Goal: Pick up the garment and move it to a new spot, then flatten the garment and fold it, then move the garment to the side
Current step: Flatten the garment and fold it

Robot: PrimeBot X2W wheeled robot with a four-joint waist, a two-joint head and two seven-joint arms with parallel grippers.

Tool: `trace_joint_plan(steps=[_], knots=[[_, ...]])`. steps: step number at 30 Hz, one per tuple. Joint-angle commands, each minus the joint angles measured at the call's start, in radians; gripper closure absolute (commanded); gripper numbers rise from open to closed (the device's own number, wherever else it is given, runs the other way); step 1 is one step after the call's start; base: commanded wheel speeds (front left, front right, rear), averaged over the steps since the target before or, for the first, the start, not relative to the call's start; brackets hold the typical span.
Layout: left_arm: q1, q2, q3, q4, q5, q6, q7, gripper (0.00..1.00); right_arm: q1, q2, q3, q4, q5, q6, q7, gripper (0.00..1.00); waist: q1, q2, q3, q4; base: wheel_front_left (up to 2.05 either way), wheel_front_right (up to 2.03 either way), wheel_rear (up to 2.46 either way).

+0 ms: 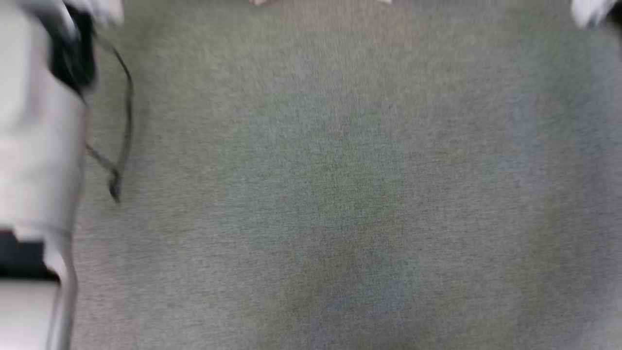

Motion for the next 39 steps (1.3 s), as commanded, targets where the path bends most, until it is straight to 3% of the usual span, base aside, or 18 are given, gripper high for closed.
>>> trace_joint_plan(steps=[1,7,11,16,20,26,30,33,37,38,39], knots=[[0.044,0.004,0.007,-0.003,-0.005,-0.004,-0.008,1.00,0.039,-0.015,0.007,-0.010,0.013,0.000,-0.007,1.00,-0.0001,0.0000,-0.065,0.016,0.00,0.00,0.00],[0.347,0.000,0.052,-0.104,-0.051,-0.002,-0.023,1.00,0.299,-0.065,0.059,-0.102,0.083,0.000,-0.017,1.00,-0.0001,0.0000,-0.222,0.033,0.00,0.00,0.00],[0.569,0.002,0.078,-0.230,-0.069,0.026,-0.024,1.00,0.470,-0.099,0.051,-0.187,0.112,0.000,-0.013,1.00,-0.0001,0.0000,-0.307,0.044,0.00,0.00,0.00],[0.829,0.027,0.088,-0.441,-0.074,0.098,0.007,1.00,0.668,-0.132,-0.004,-0.312,0.119,0.000,0.034,1.00,-0.0001,0.0000,-0.379,0.056,0.00,0.00,0.00],[1.026,0.064,0.094,-0.648,-0.071,0.184,0.093,1.00,0.835,-0.129,-0.082,-0.432,0.090,0.000,0.104,1.00,-0.0001,0.0000,-0.419,0.057,0.00,0.00,0.00],[1.275,0.138,0.088,-0.958,-0.051,0.313,0.259,1.00,1.091,-0.072,-0.258,-0.651,-0.003,0.000,0.260,1.00,-0.0001,0.0000,-0.440,0.063,0.00,0.00,0.00],[1.425,0.165,0.103,-1.089,-0.060,0.397,0.350,1.00,1.255,0.018,-0.373,-0.775,-0.090,0.000,0.387,1.00,-0.0001,0.0000,-0.452,0.062,0.00,0.00,0.00],[1.511,0.171,0.092,-1.125,-0.060,0.432,0.390,1.00,1.355,0.099,-0.433,-0.826,-0.129,0.000,0.474,1.00,-0.0001,0.0000,-0.457,0.067,0.00,0.00,0.00],[1.548,0.135,0.063,-1.105,-0.077,0.433,0.394,1.00,1.423,0.165,-0.468,-0.843,-0.176,0.000,0.520,1.00,-0.0001,0.0000,-0.460,0.071,0.00,0.00,0.00],[1.547,0.130,0.055,-1.093,-0.074,0.428,0.385,1.00,1.431,0.182,-0.468,-0.837,-0.171,0.000,0.527,0.82,-0.0001,0.0000,-0.460,0.072,0.00,0.00,0.00],[1.540,0.123,0.049,-1.085,-0.073,0.422,0.378,1.00,1.427,0.192,-0.465,-0.837,-0.168,0.000,0.522,0.00,-0.0001,0.0000,-0.461,0.072,0.00,0.00,0.00]])
